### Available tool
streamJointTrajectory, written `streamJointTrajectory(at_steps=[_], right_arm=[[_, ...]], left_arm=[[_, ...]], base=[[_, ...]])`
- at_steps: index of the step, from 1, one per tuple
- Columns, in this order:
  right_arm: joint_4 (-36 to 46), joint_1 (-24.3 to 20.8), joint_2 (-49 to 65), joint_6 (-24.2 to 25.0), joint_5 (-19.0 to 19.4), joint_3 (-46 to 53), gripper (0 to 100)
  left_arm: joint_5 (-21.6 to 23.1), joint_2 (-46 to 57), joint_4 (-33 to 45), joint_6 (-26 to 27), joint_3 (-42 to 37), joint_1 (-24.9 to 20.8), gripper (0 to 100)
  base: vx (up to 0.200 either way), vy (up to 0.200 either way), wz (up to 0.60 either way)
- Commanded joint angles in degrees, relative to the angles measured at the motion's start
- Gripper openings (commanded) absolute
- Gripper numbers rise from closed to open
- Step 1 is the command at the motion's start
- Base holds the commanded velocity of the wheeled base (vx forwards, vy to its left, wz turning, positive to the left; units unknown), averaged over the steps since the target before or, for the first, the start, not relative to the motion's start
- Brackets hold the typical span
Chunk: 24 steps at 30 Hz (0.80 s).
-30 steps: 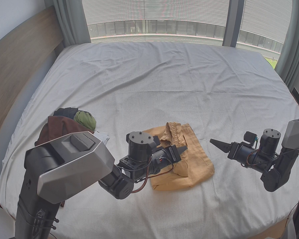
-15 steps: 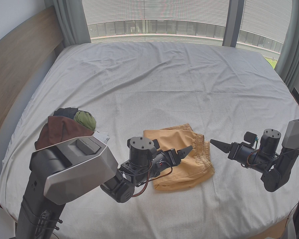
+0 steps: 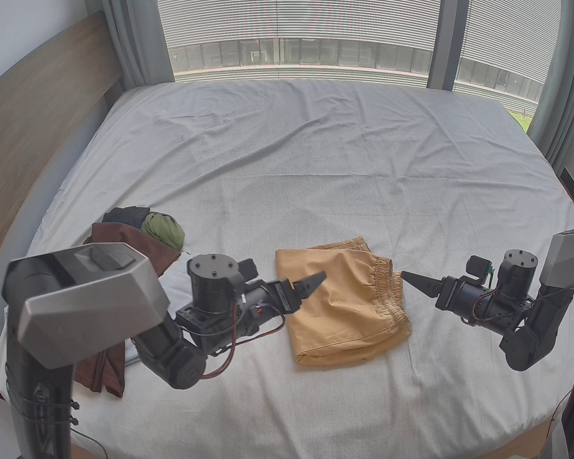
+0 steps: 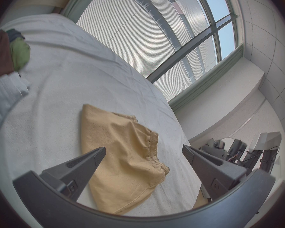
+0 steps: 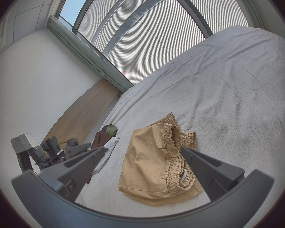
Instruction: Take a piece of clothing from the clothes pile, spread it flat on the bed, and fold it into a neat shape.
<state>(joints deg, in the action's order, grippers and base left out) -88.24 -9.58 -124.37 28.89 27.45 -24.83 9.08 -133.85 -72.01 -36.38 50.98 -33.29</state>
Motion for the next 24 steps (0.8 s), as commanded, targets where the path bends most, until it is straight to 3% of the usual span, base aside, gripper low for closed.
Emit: streamJointTrajectory(at_steps=[1, 8, 16, 24], right_arm=[[-0.1, -0.5, 0.0, -0.2, -0.2, 0.7, 100], [-0.1, -1.0, -0.1, -0.2, -0.3, 1.2, 100], [-0.1, -0.3, -0.4, -0.6, -0.3, 0.8, 100], [0.1, 1.4, -4.1, -2.8, -0.3, 0.8, 100]], left_arm=[[0.6, 11.4, -2.0, 1.3, -7.3, 4.3, 100], [5.1, 21.7, -2.5, 1.7, -14.4, 11.3, 100], [13.2, 32.2, -1.8, 4.7, -23.1, 19.6, 100], [14.6, 30.0, -2.6, 11.5, -27.8, 22.4, 100]], base=[[0.0, 0.0, 0.0], [0.0, 0.0, 0.0], [0.0, 0.0, 0.0], [0.0, 0.0, 0.0]])
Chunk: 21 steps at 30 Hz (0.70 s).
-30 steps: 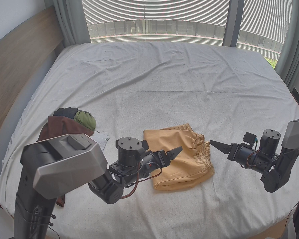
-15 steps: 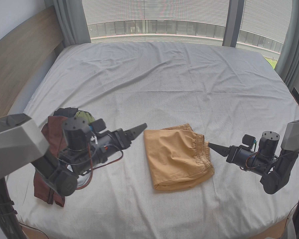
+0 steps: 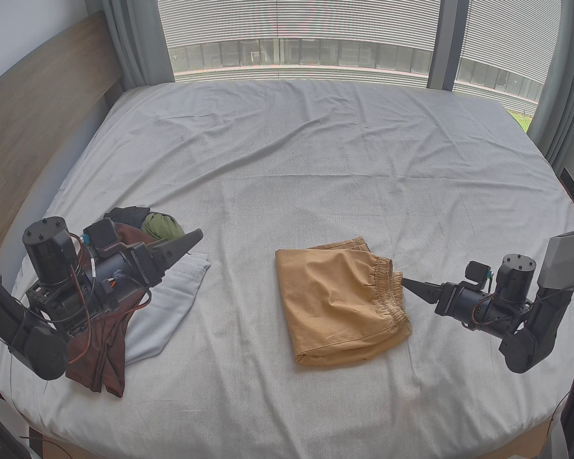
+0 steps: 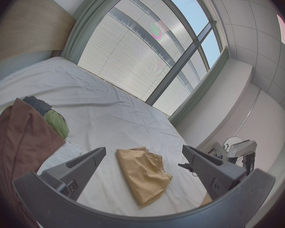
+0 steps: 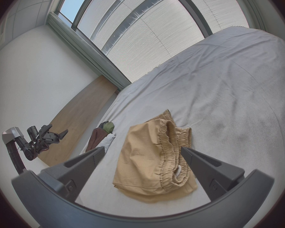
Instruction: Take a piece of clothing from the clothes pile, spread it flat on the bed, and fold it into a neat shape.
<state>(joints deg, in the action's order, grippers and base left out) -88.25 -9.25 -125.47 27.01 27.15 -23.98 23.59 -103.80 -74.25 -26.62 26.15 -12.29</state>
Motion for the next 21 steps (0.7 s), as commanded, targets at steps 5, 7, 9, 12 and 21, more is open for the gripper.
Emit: streamJointTrajectory(at_steps=[5, 7, 9, 12, 21], right_arm=[[0.3, 1.3, -6.7, -1.3, 0.1, 0.0, 100], [0.3, 1.2, -10.1, -1.5, 0.0, -0.2, 100], [0.3, 1.2, -12.4, -2.3, 0.0, -0.6, 100], [0.3, 1.3, -15.5, -2.7, -0.1, -2.0, 100], [0.3, 1.2, -19.2, -2.7, -0.1, -4.1, 100]], left_arm=[[0.1, -3.7, -2.2, 7.1, -5.8, 1.1, 100], [0.1, -7.7, -4.9, 10.9, -6.8, 1.0, 100], [0.2, -10.8, -7.8, 12.6, -7.4, 1.1, 100], [0.0, -15.0, -14.2, 13.0, -9.2, 0.9, 100], [-0.1, -15.2, -14.4, 12.6, -9.3, -0.4, 100]], base=[[0.0, 0.0, 0.0], [0.0, 0.0, 0.0], [0.0, 0.0, 0.0], [0.0, 0.0, 0.0], [0.0, 0.0, 0.0]])
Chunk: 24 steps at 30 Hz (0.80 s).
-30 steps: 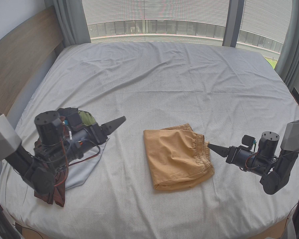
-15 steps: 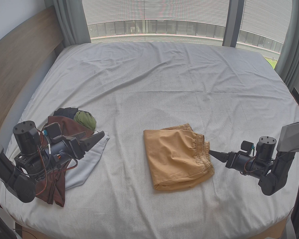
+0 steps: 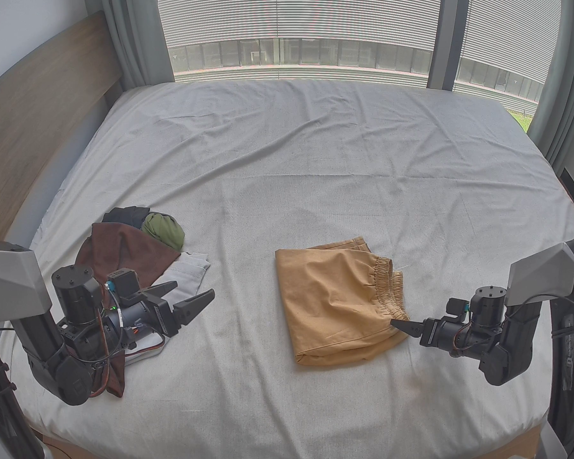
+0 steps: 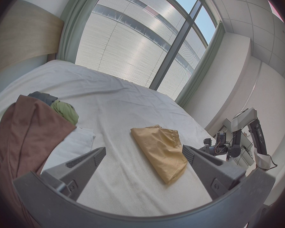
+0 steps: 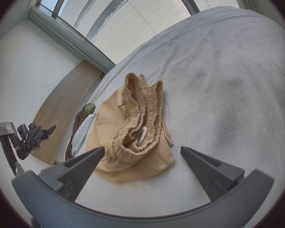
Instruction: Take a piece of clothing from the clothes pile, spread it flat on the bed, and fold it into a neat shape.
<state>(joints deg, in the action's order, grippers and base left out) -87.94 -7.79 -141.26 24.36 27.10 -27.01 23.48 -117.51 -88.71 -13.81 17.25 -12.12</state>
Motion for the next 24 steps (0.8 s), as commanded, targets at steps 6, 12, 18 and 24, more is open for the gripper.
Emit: streamJointTrajectory(at_steps=[6, 12, 18, 24], right_arm=[[-0.2, -1.6, -4.4, 0.1, -0.2, -2.4, 100], [-0.3, -4.0, -4.9, 0.3, -2.4, -4.0, 100], [0.0, -7.0, -6.0, 0.4, -3.7, -7.4, 100], [-0.3, -8.6, -6.1, 2.5, -5.5, -8.6, 100]], left_arm=[[0.0, -1.1, -0.1, -0.3, -0.3, -0.9, 100], [0.0, -1.2, -0.1, -0.2, -0.3, -1.0, 100], [0.0, -1.2, -0.1, 0.0, -0.5, -1.0, 100], [0.0, -1.2, -0.1, 0.0, -0.5, -1.0, 100]], base=[[0.0, 0.0, 0.0], [0.0, 0.0, 0.0], [0.0, 0.0, 0.0], [0.0, 0.0, 0.0]])
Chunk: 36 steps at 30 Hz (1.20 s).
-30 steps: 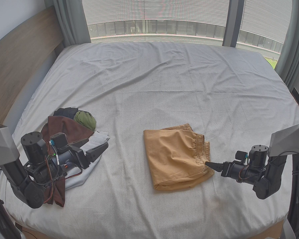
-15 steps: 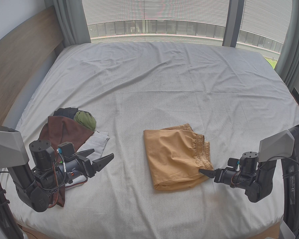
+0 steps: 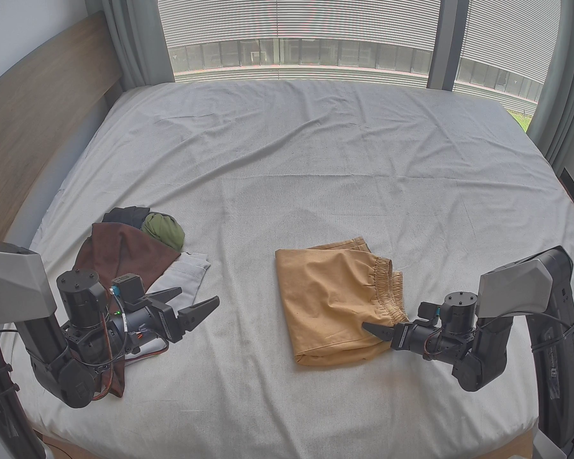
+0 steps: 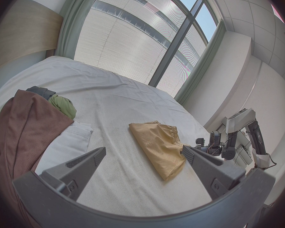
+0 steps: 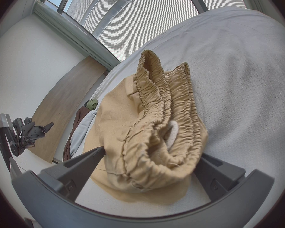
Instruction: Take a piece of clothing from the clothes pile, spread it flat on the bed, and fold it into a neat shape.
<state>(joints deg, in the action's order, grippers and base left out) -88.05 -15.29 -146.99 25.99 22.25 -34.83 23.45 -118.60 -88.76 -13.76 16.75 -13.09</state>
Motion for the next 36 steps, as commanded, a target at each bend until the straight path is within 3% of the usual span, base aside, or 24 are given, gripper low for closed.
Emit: streamJointTrajectory(at_steps=[1, 5, 6, 19, 29, 36], right_arm=[[-0.2, -1.1, -0.3, 1.2, -0.9, -0.8, 100], [-0.2, -1.3, -0.3, 1.2, -1.1, -0.8, 100], [-0.2, -1.3, -0.3, 1.3, -1.1, -0.7, 0], [-0.3, -3.5, 5.2, 1.6, -0.3, 1.7, 0], [-0.1, -6.5, 15.9, 5.7, 2.3, -1.6, 0], [0.5, -7.3, 18.8, 5.8, 2.6, -4.9, 0]], left_arm=[[0.0, -0.1, 0.0, 0.0, -0.1, 0.0, 100], [0.0, -0.1, 0.0, 0.0, -0.1, 0.0, 100], [0.0, -0.1, 0.0, 0.0, -0.1, 0.0, 100], [0.0, 1.4, 0.0, -0.4, -0.3, 0.2, 100], [-0.2, 1.4, 0.0, -0.2, -0.8, 0.2, 100], [-0.2, 1.5, 0.0, -0.1, -1.4, 0.2, 100]], base=[[0.0, 0.0, 0.0], [0.0, 0.0, 0.0], [0.0, 0.0, 0.0], [0.0, 0.0, 0.0], [0.0, 0.0, 0.0], [0.0, 0.0, 0.0]])
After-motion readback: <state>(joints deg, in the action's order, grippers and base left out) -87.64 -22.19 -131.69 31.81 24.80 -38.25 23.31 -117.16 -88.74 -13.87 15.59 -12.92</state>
